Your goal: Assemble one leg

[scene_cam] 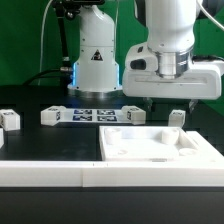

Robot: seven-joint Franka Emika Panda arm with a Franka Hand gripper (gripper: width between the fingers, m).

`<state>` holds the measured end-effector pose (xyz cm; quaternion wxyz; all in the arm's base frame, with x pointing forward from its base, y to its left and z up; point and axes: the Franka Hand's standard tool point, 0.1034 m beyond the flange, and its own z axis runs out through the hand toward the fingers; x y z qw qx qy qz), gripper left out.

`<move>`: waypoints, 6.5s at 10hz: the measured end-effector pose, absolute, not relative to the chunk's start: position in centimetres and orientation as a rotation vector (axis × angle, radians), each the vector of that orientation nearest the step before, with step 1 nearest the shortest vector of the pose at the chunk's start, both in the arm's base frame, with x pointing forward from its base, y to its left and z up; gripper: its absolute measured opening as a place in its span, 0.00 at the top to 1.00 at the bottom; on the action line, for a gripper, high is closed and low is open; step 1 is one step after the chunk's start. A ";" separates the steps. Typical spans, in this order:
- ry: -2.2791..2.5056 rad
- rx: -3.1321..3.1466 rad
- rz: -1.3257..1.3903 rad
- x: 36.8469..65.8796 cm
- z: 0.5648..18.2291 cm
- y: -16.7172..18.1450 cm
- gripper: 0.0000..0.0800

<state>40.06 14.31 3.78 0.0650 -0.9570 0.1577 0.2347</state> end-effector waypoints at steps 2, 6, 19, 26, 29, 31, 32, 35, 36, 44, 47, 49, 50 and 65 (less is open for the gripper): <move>0.468 -2.834 0.880 40.2 3.6 14.7 0.19; 0.440 -2.713 1.180 38.9 2.7 15.4 0.19; 0.405 -2.644 1.362 37.3 0.4 16.7 0.64; 0.341 -2.720 1.297 38.7 2.6 15.7 0.64; 0.325 -2.731 1.275 39.4 6.8 15.2 0.64; 0.322 -2.730 1.274 39.6 7.4 15.1 0.64; 0.324 -2.735 1.261 39.6 7.2 15.2 0.64; 0.299 -2.838 1.045 41.2 8.6 14.7 0.64; 0.292 -2.865 0.983 41.5 10.0 14.4 0.64; 0.066 -3.062 0.080 42.2 9.0 12.3 0.64; -0.123 -3.068 -0.252 45.0 11.9 8.5 0.64; -0.113 -3.035 -0.499 45.0 11.9 8.4 0.64; -0.115 -3.032 -0.516 44.8 11.7 8.3 0.64; -0.380 -3.002 -0.660 55.7 11.3 8.2 0.64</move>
Offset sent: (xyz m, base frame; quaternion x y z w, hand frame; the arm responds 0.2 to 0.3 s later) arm -0.0047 0.0187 -0.0035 0.0271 -0.1858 -0.0067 0.9822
